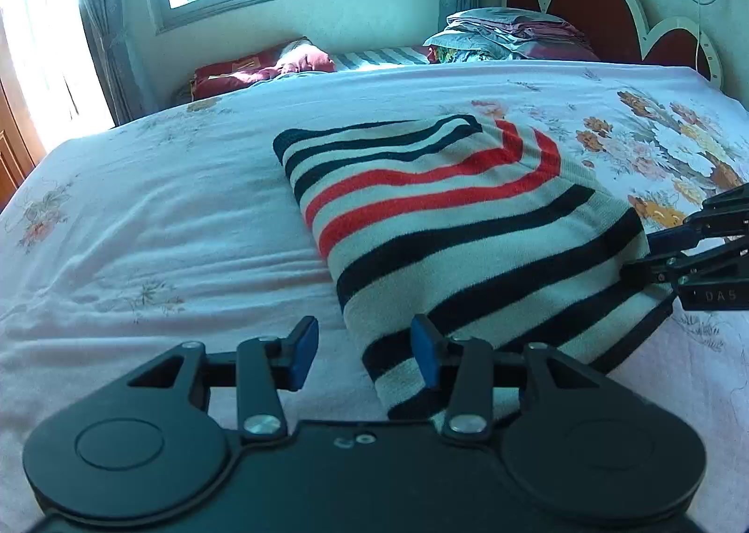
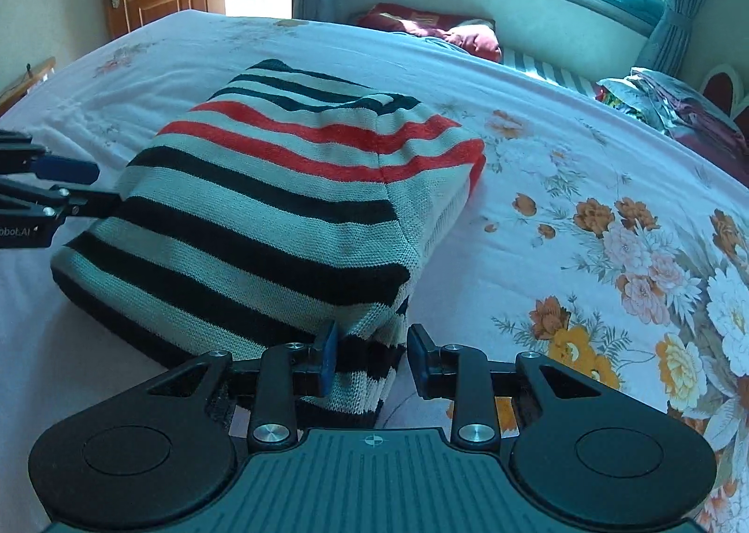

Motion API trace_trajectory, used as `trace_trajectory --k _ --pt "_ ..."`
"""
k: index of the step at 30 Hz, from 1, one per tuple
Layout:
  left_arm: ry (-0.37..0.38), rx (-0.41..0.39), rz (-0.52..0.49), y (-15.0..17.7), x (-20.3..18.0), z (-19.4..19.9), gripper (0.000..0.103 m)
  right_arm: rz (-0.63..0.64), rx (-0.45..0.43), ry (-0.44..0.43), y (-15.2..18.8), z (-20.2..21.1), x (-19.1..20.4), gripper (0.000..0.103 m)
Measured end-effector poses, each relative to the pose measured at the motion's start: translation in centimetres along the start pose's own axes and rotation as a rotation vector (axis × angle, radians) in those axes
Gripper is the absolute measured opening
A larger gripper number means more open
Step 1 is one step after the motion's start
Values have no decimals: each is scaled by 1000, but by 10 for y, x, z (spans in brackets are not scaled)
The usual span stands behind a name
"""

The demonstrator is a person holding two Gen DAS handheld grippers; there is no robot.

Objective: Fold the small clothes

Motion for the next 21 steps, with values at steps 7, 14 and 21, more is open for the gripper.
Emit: trace_trajectory --k 7,14,21 --pt "-59 31 21 32 6 12 42 -25 6 -16 11 9 0 32" --pt "-98 61 97 62 15 18 41 -55 9 -30 16 8 1 32" --pt "-47 -93 228 52 8 56 59 -66 -10 -33 22 26 5 32"
Point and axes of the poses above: each gripper's, at about its wrist camera, not at the fingertips, and z roughly against the way its jaws point, x to its left, y to its underside, the point moved 4 cm from there along -z, roughly the way its jaws point, and after that the axes turned 9 degrees about z, right-handed, at the moved point
